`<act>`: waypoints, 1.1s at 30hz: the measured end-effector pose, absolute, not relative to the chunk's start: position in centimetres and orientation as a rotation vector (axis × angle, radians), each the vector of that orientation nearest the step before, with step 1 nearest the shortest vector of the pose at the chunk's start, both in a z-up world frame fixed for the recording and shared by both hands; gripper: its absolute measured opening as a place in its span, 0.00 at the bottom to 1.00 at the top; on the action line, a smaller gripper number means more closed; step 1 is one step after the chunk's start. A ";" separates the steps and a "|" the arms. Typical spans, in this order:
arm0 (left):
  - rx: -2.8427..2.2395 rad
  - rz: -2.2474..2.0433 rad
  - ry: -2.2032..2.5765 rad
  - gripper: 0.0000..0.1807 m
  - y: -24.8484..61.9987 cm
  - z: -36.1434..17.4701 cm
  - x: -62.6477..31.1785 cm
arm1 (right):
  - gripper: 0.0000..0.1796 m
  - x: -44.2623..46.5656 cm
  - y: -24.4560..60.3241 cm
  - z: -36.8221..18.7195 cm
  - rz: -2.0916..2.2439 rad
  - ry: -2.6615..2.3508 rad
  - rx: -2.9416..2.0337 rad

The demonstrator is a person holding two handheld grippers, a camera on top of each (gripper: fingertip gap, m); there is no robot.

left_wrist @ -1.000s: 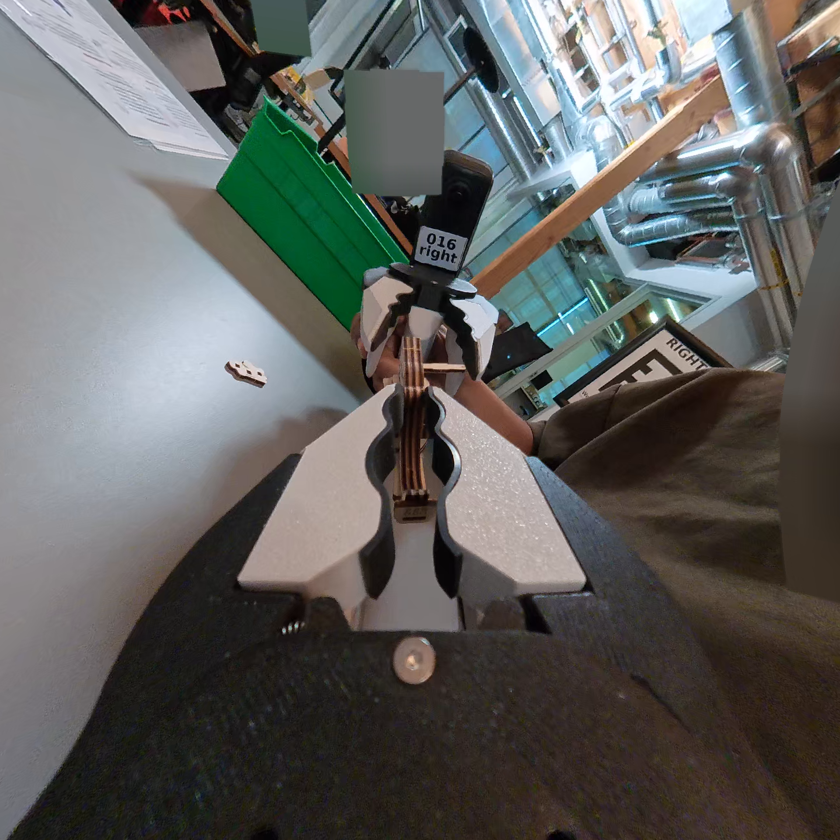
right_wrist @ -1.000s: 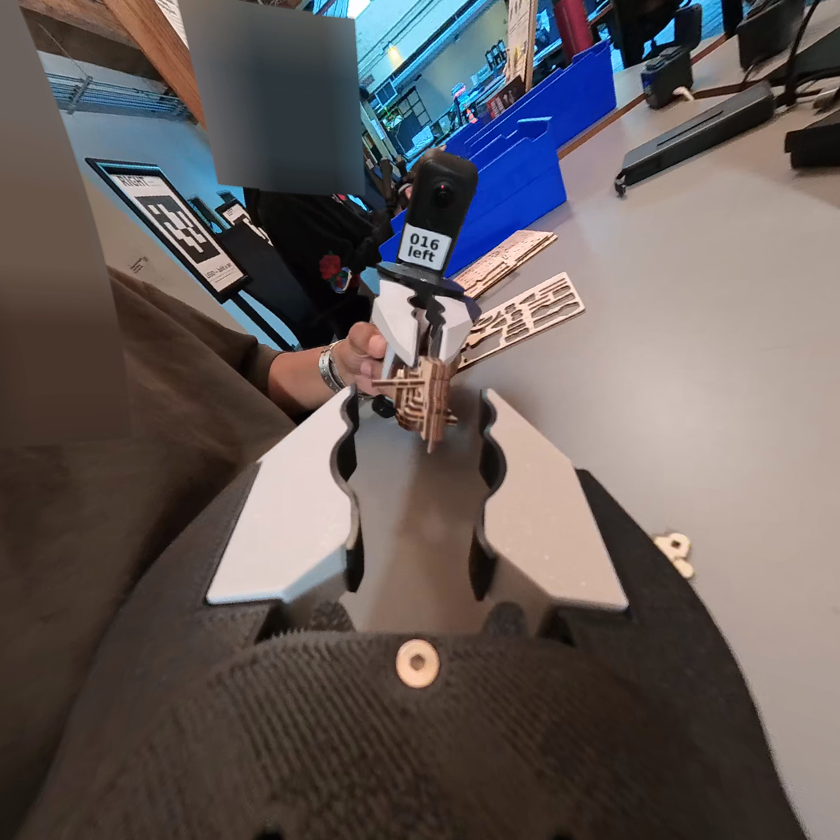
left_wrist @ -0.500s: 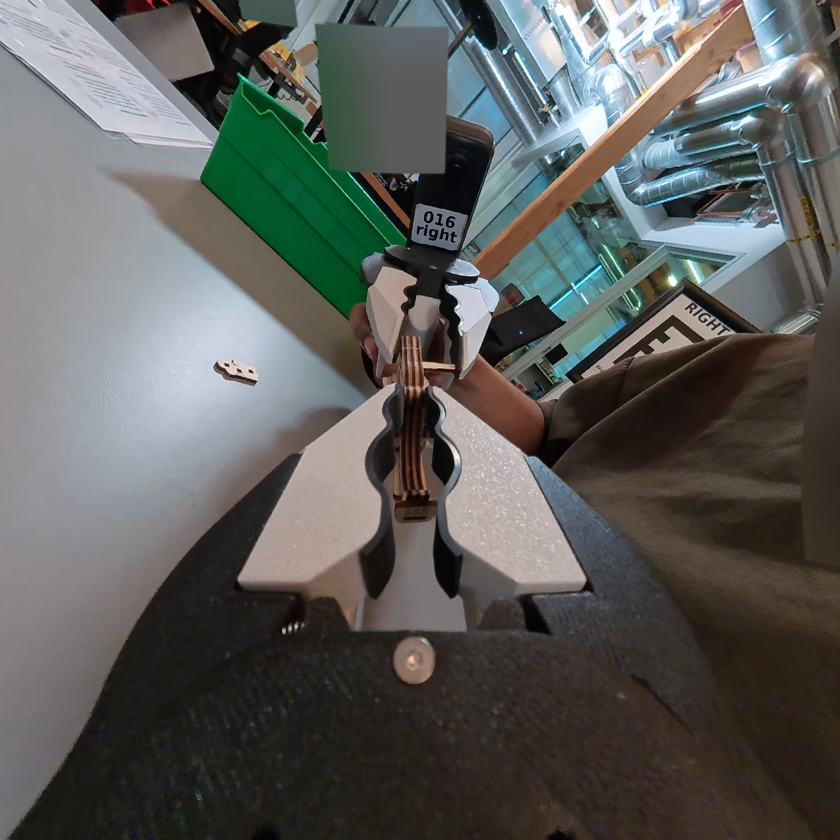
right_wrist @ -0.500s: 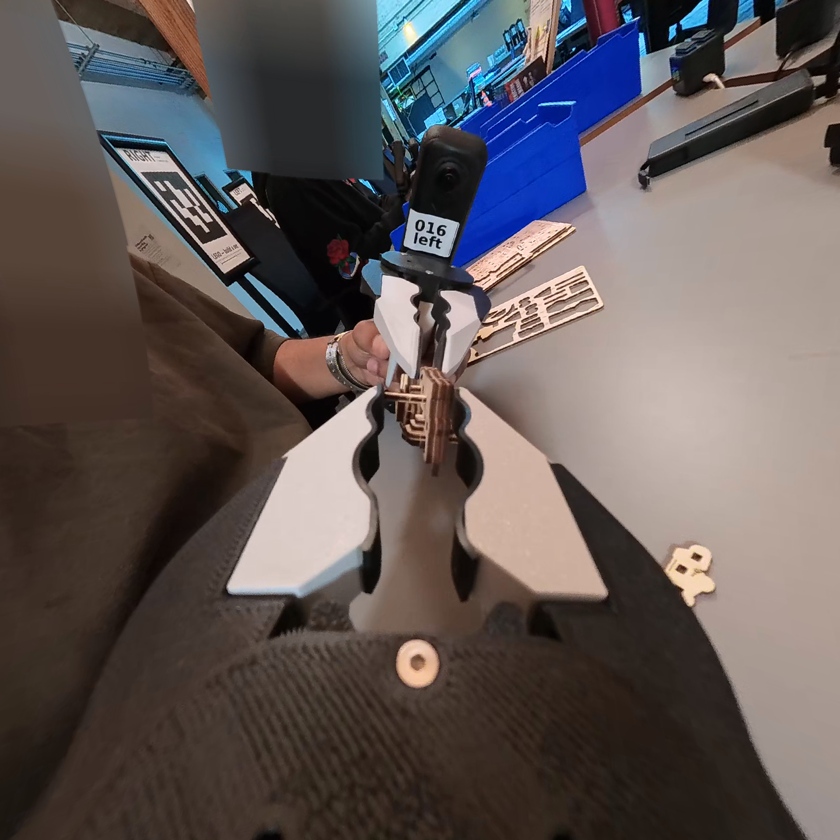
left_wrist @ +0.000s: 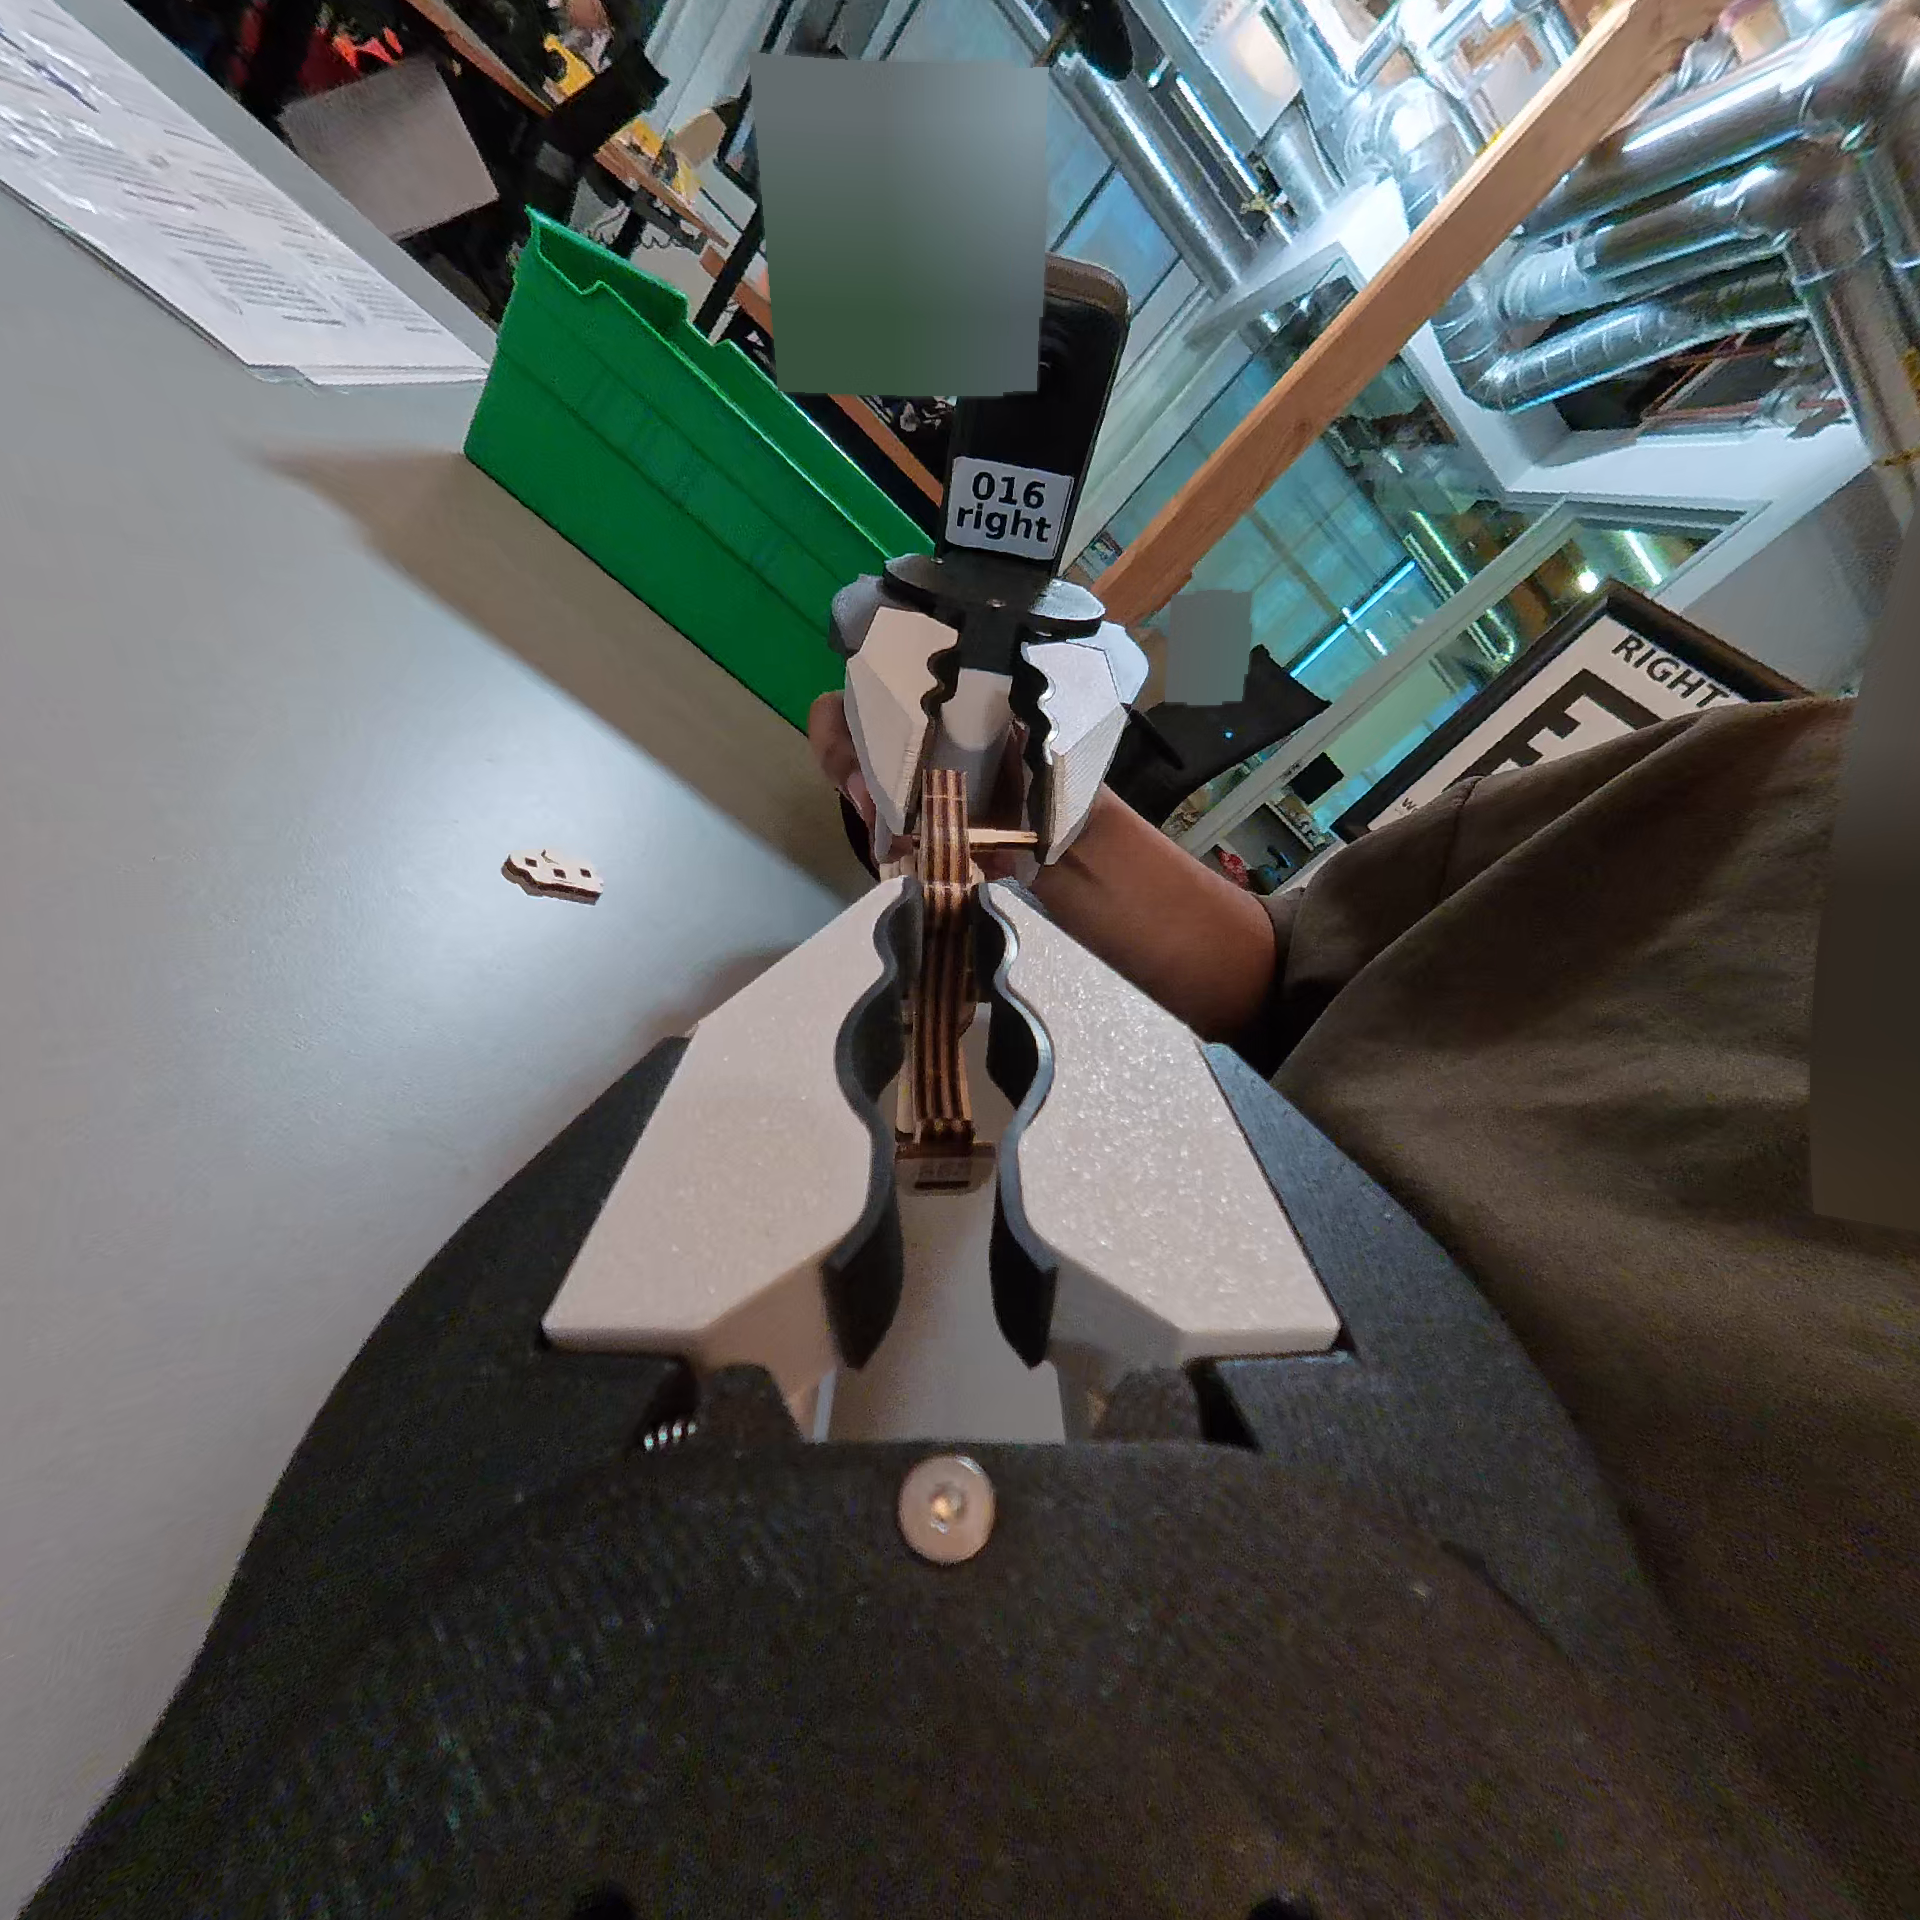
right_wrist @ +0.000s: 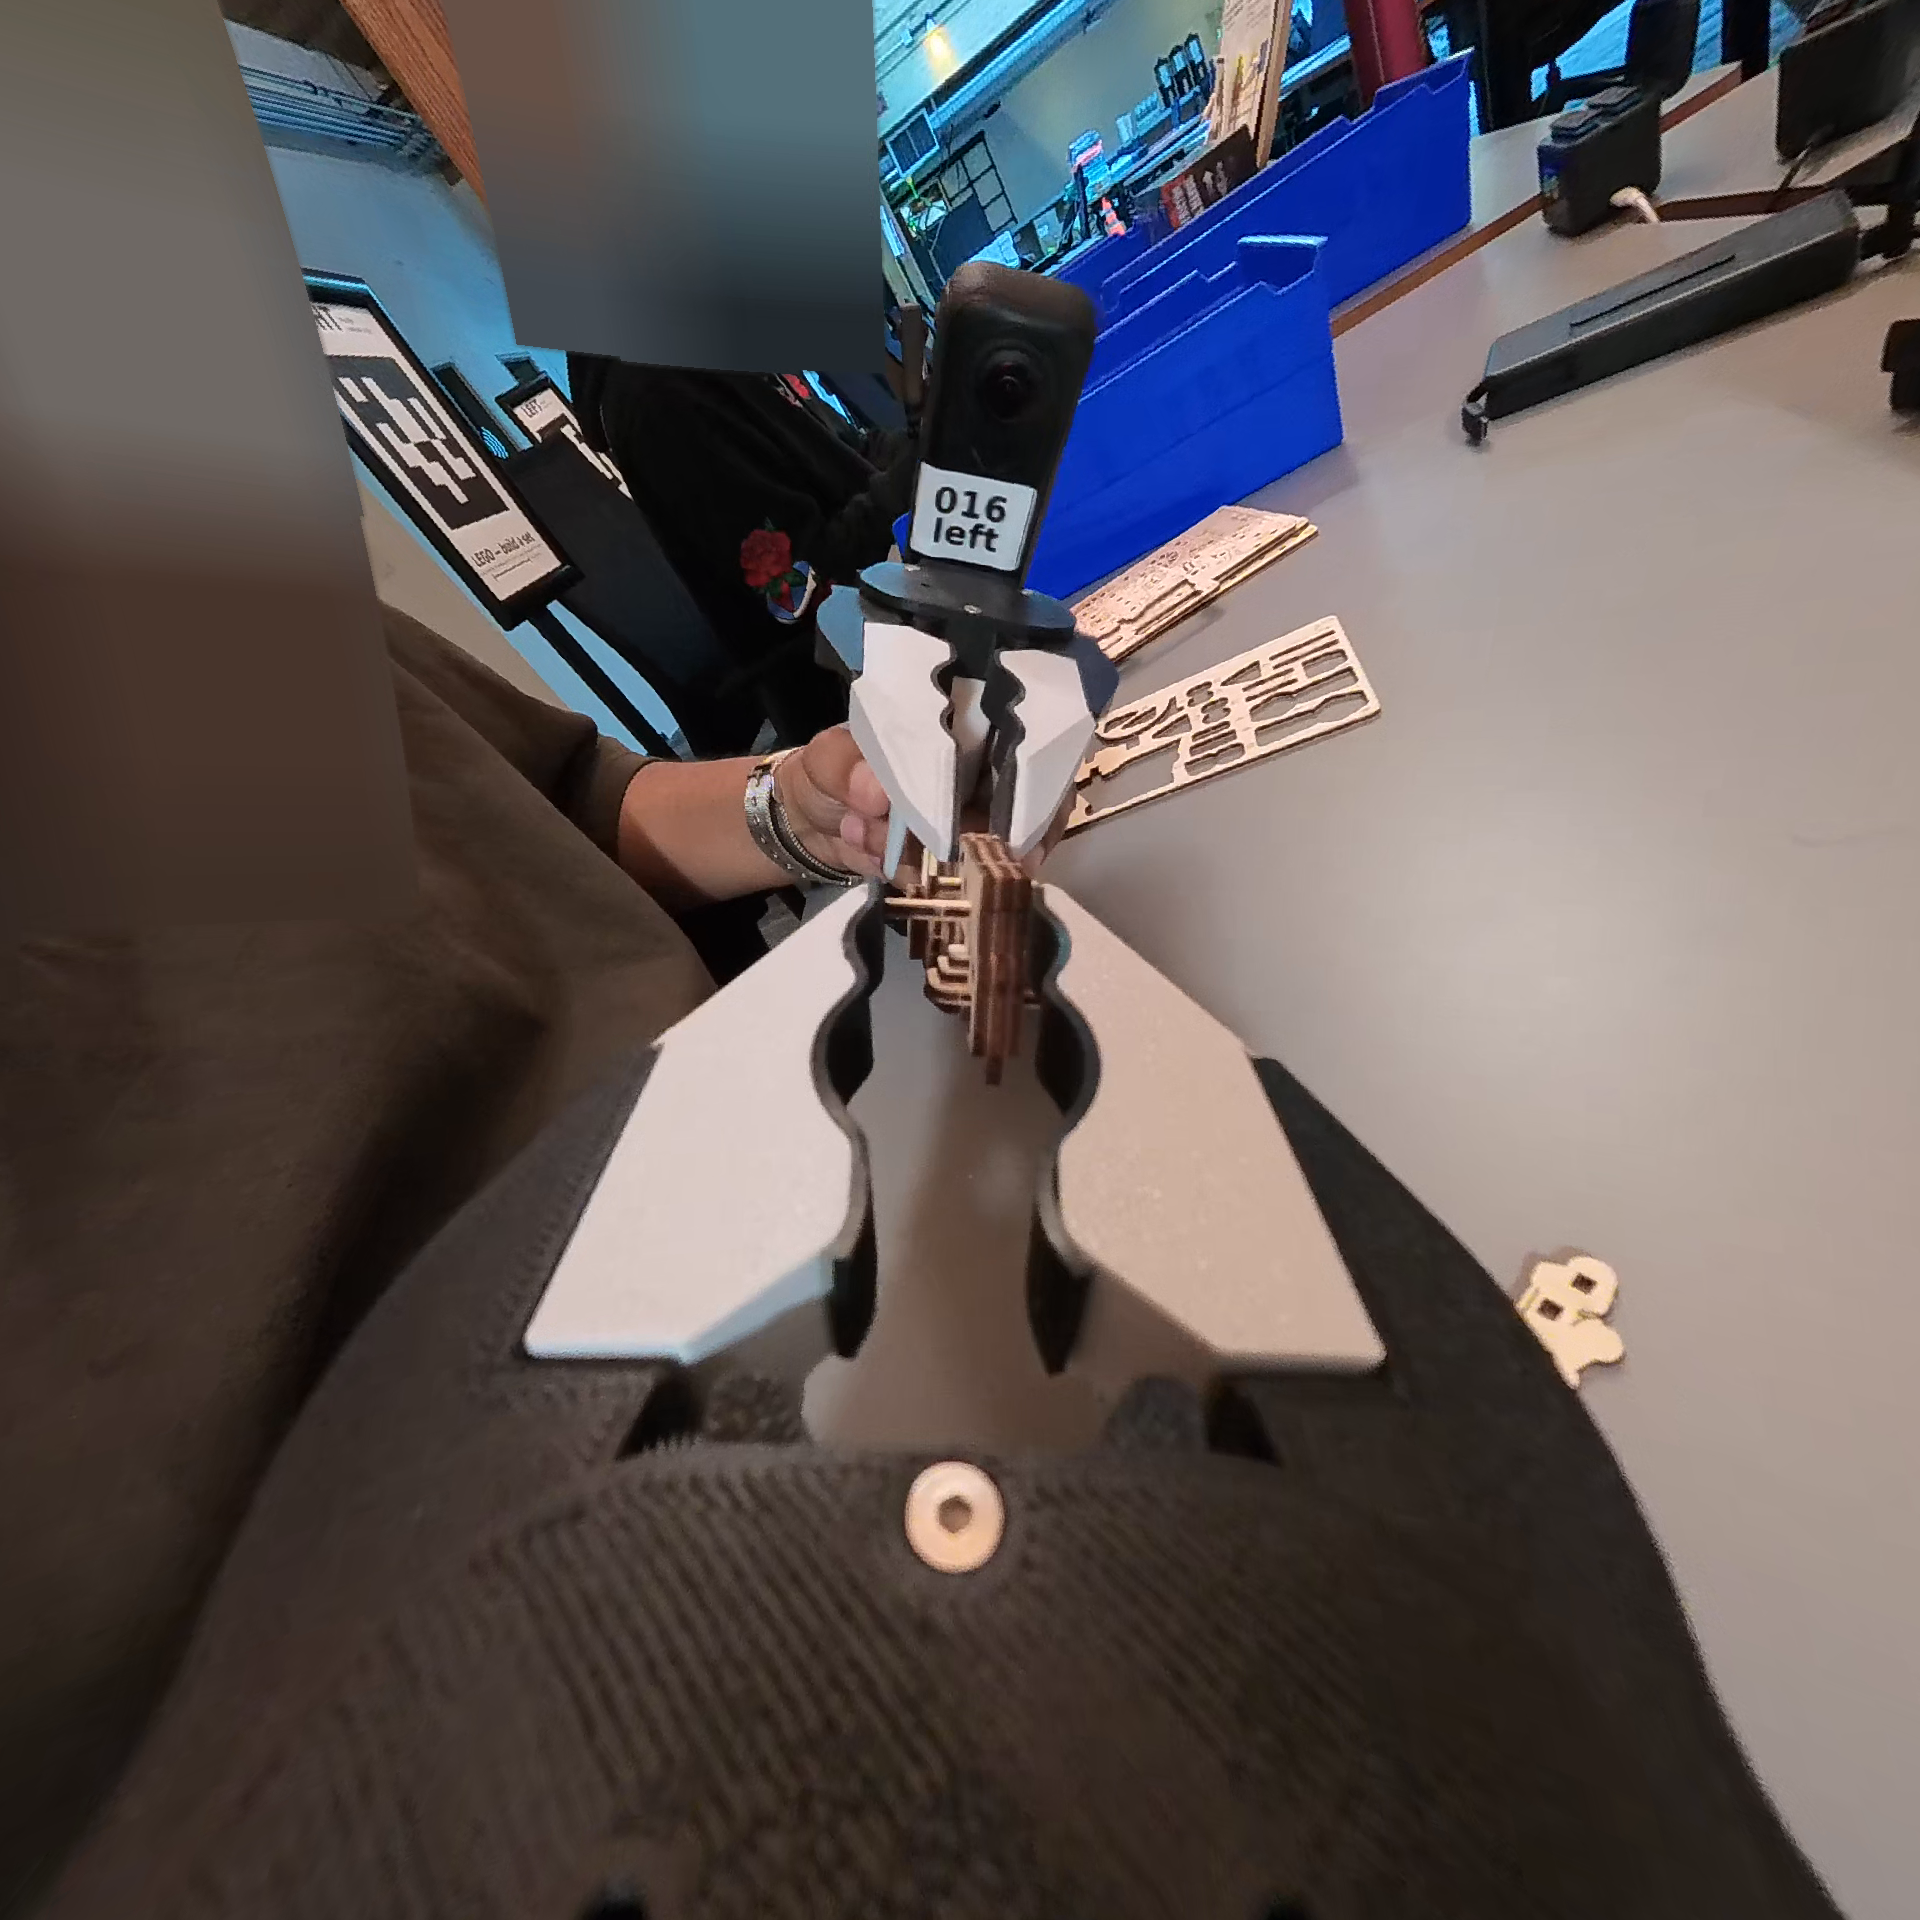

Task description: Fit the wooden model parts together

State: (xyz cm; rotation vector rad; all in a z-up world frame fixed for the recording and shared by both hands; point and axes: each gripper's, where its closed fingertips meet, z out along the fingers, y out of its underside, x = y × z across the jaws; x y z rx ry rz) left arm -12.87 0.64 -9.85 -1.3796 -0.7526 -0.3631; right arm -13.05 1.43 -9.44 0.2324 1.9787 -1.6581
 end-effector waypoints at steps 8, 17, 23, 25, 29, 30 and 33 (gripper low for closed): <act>-1.405 -0.286 -0.717 0.02 0.6 -9.4 -12.8 | 0.14 -12.9 1.5 -9.1 -1.701 2.010 0.190; -1.412 -0.274 -0.708 0.02 0.5 -9.3 -12.7 | 0.20 -13.2 1.7 -9.2 -1.707 1.988 0.197; -1.421 -0.283 -0.702 0.02 0.7 -9.5 -12.6 | 0.19 -13.0 1.8 -9.1 -1.706 1.982 0.173; -1.422 -0.282 -0.701 0.02 0.7 -9.5 -12.5 | 0.19 -12.9 1.8 -9.1 -1.706 1.982 0.169; -1.424 -0.278 -0.698 0.02 0.8 -9.4 -12.5 | 0.13 -12.8 1.9 -9.1 -1.690 2.012 0.149; -1.426 -0.272 -0.698 0.02 0.8 -9.4 -12.5 | 0.13 -12.8 1.9 -9.1 -1.692 2.027 0.143; -1.421 -0.274 -0.699 0.02 0.7 -9.4 -12.6 | 0.13 -12.7 1.8 -9.1 -1.708 2.045 0.133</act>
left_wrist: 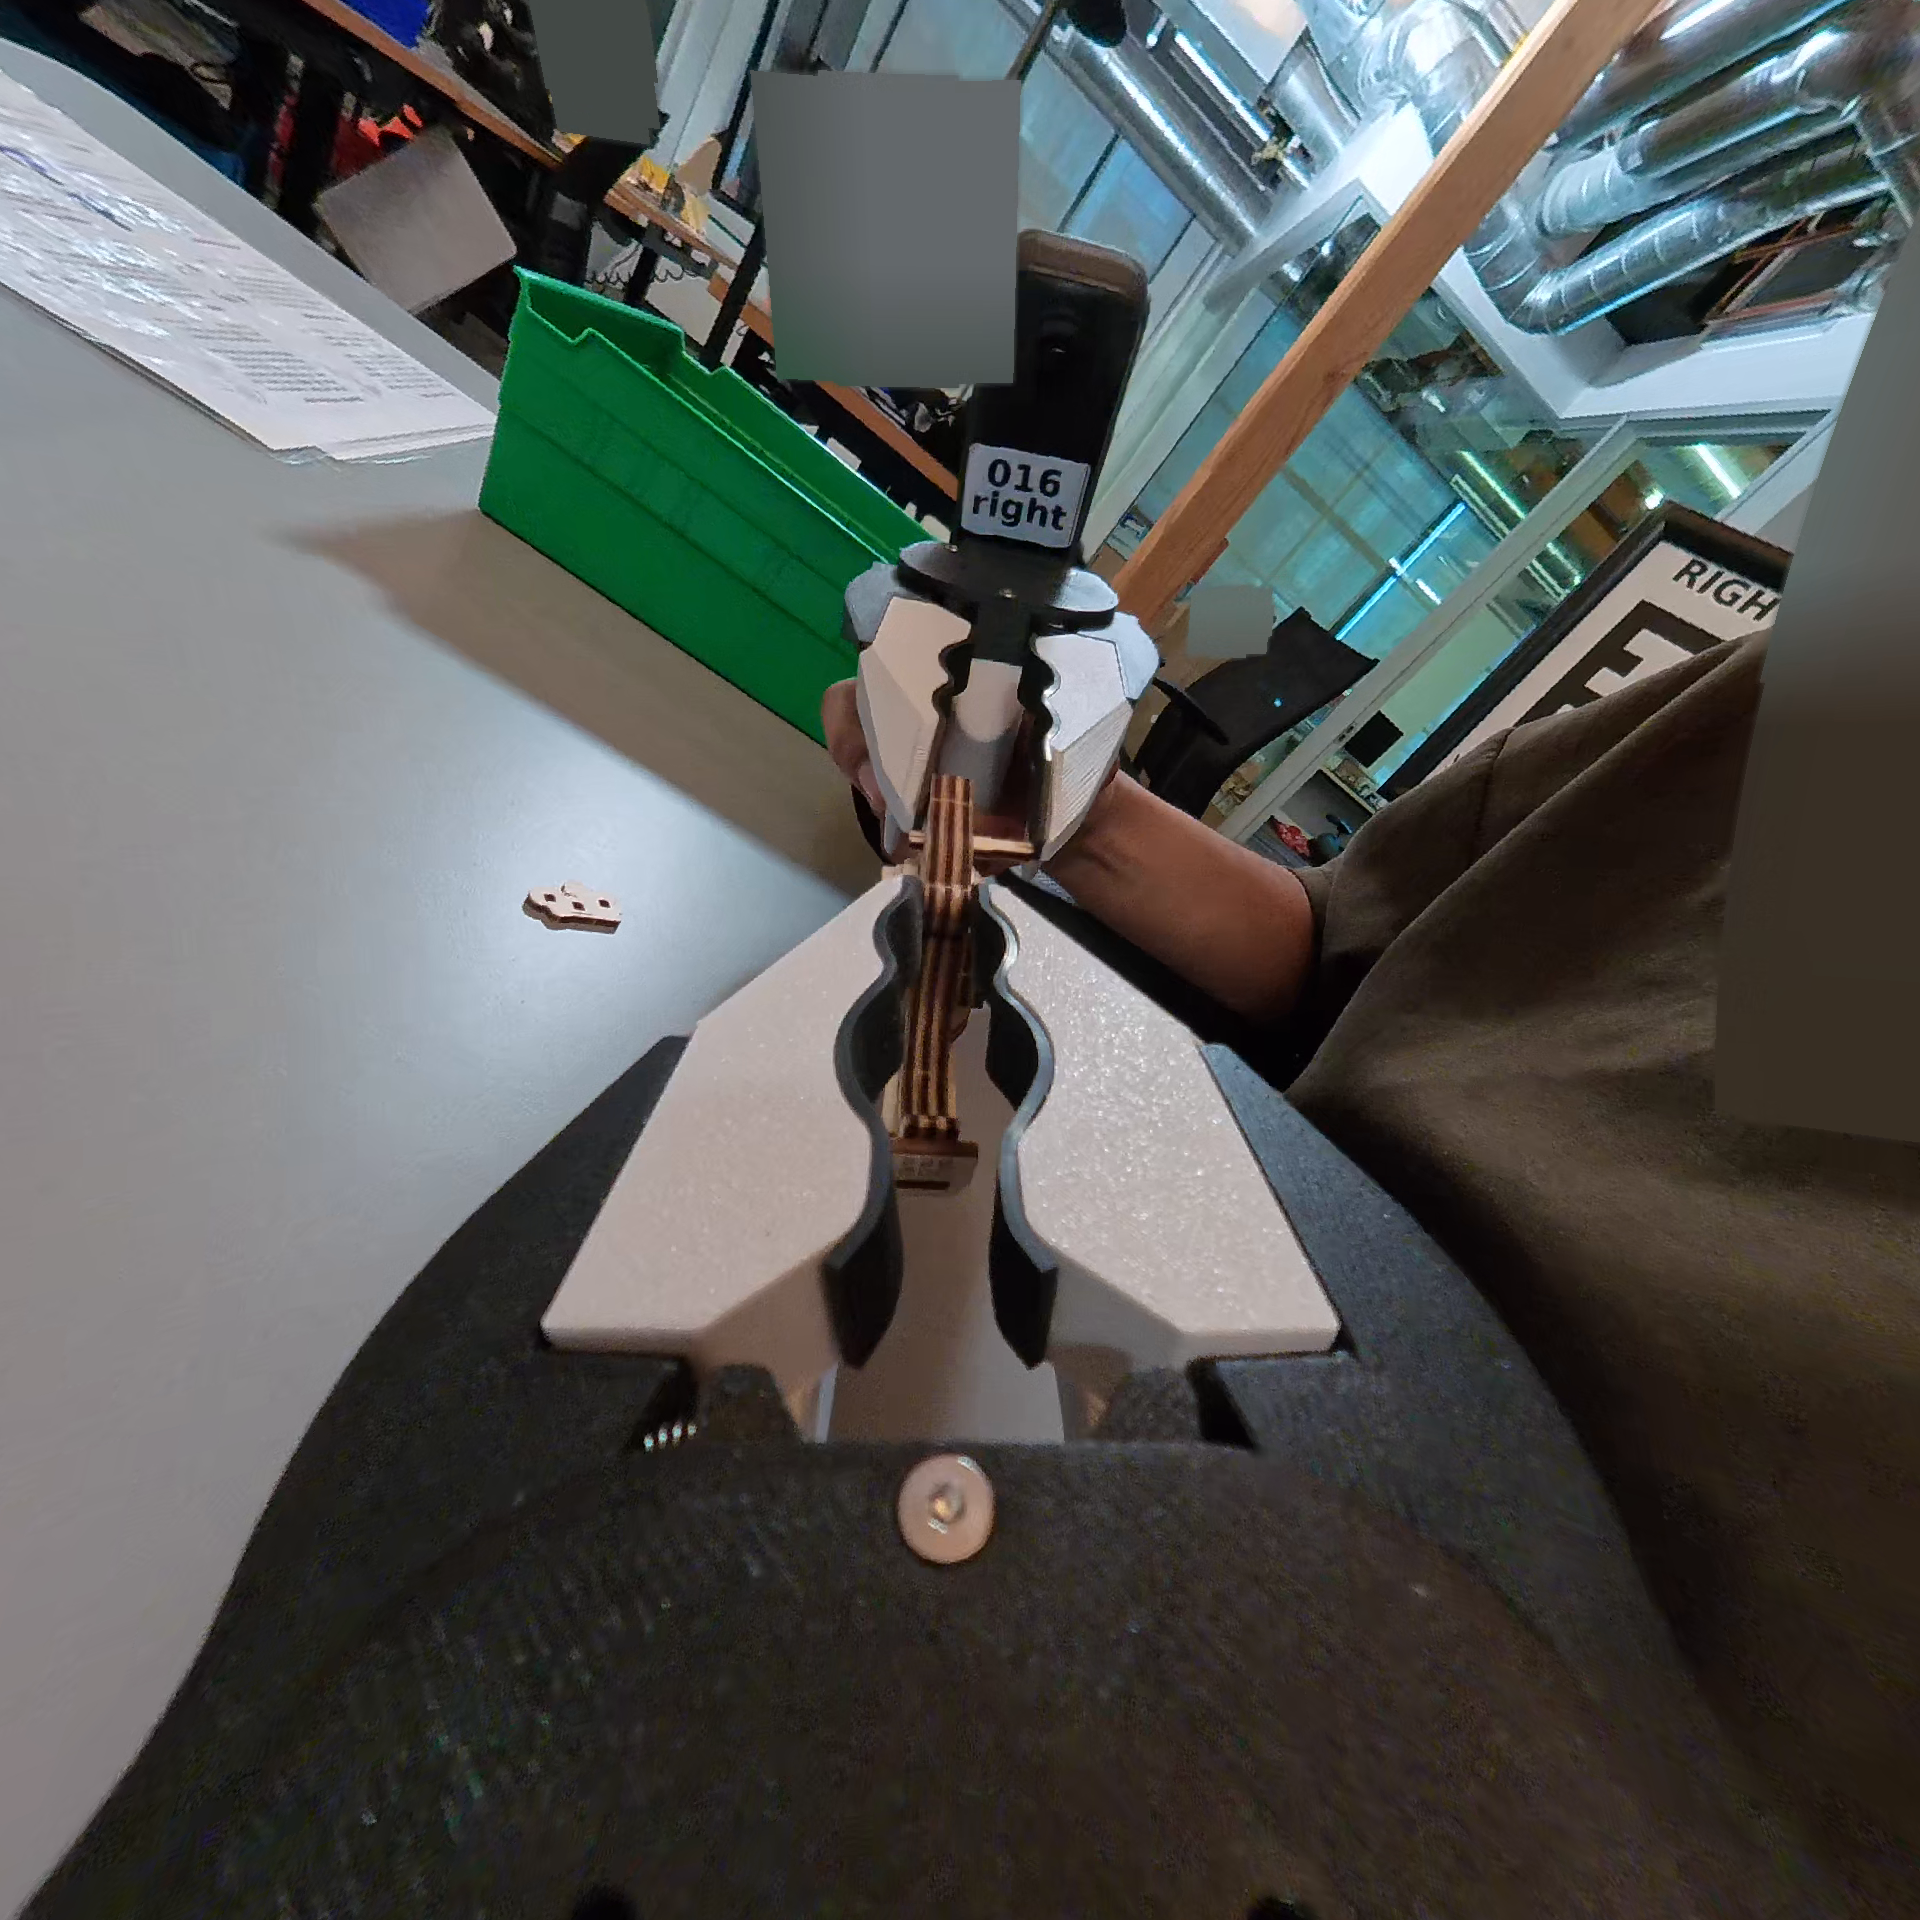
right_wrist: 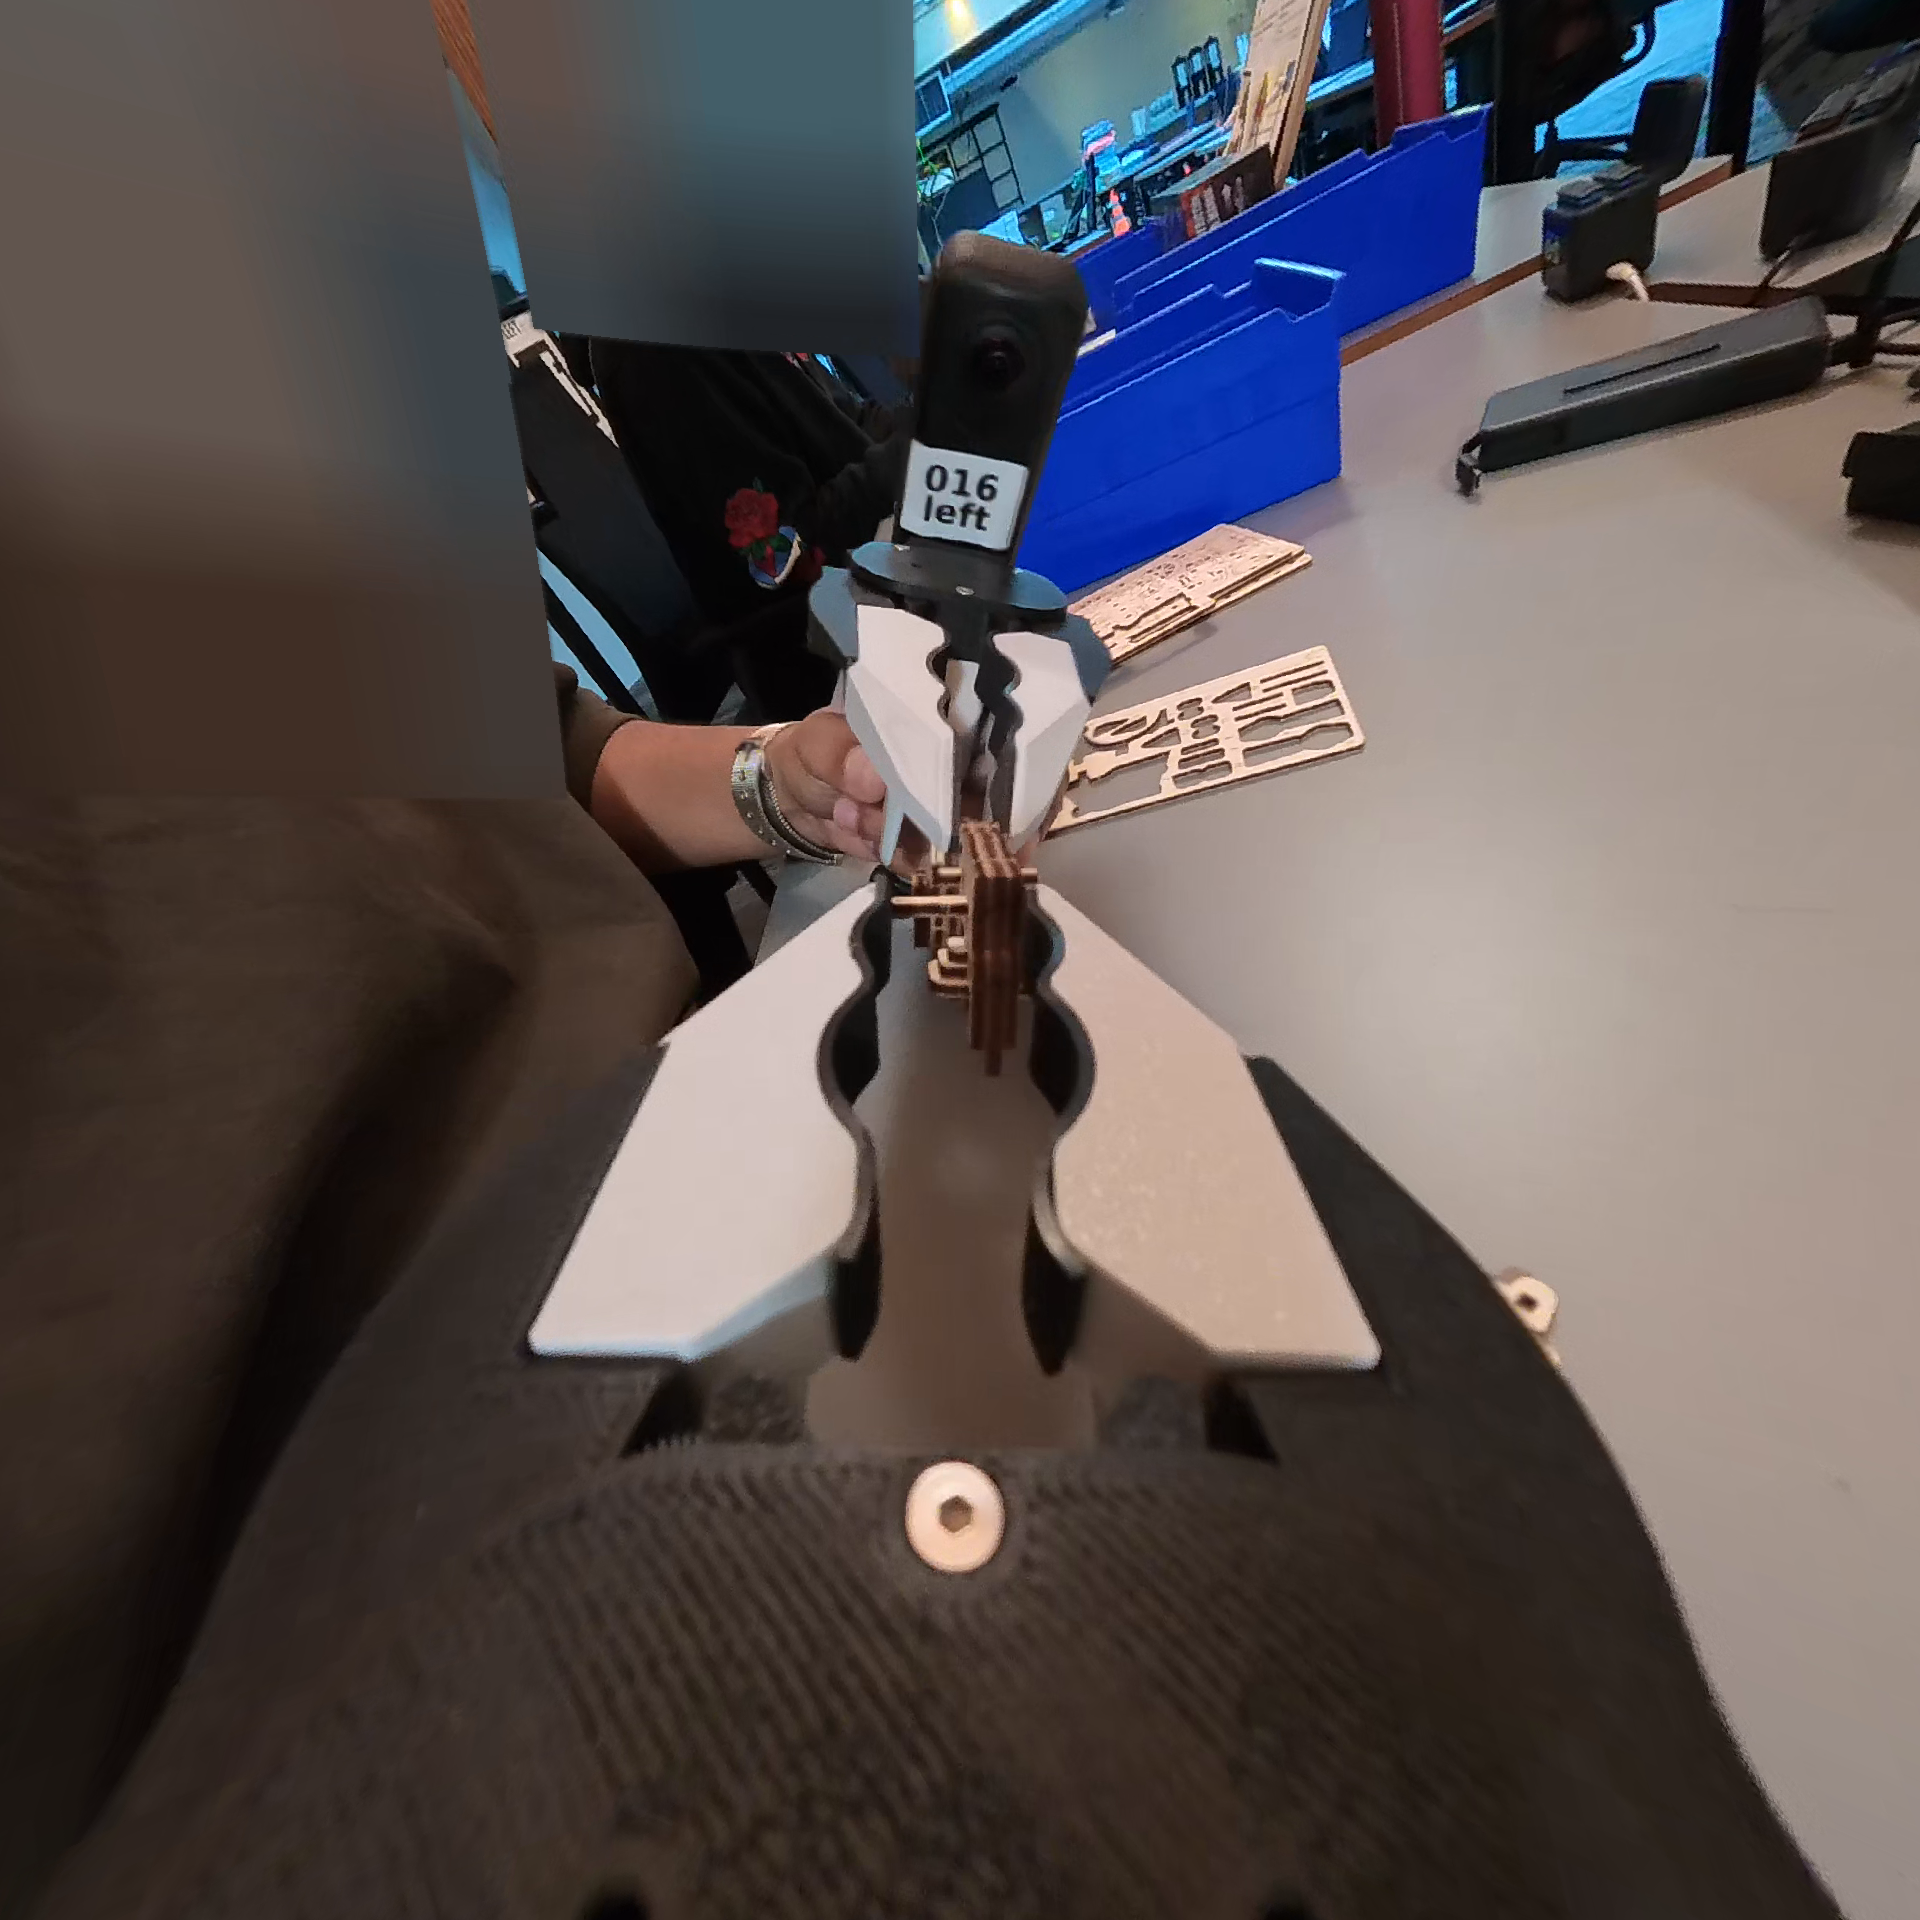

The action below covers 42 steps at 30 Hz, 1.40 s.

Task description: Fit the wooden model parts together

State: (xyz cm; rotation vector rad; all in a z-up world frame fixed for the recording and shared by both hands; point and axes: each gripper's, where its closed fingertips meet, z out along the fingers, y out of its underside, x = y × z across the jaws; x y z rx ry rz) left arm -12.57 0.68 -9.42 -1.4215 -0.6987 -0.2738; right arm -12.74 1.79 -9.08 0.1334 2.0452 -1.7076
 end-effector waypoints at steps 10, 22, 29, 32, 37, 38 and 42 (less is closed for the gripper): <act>-1.410 -0.286 -0.695 0.02 0.8 -9.2 -12.5 | 0.13 -12.5 1.9 -9.2 -1.682 2.025 0.126; -1.436 -0.253 -0.681 0.03 1.2 -9.4 -12.3 | 0.05 -12.6 1.8 -9.6 -1.683 2.114 0.105; -1.411 -0.253 -0.705 0.02 0.8 -9.2 -12.7 | 0.25 -12.7 2.0 -8.7 -1.714 2.010 0.129; -1.379 -0.263 -0.722 0.02 0.4 -9.1 -13.0 | 0.26 -12.8 2.0 -8.7 -1.721 2.019 0.125; -1.348 -0.291 -0.730 0.02 0.2 -8.9 -13.1 | 0.23 -12.8 1.6 -9.2 -1.723 2.068 0.123; -1.351 -0.293 -0.730 0.02 0.3 -8.9 -13.0 | 0.18 -12.8 1.6 -9.2 -1.726 2.076 0.119; -1.351 -0.292 -0.736 0.02 0.3 -9.0 -13.1 | 0.13 -12.8 1.6 -9.3 -1.720 2.131 0.109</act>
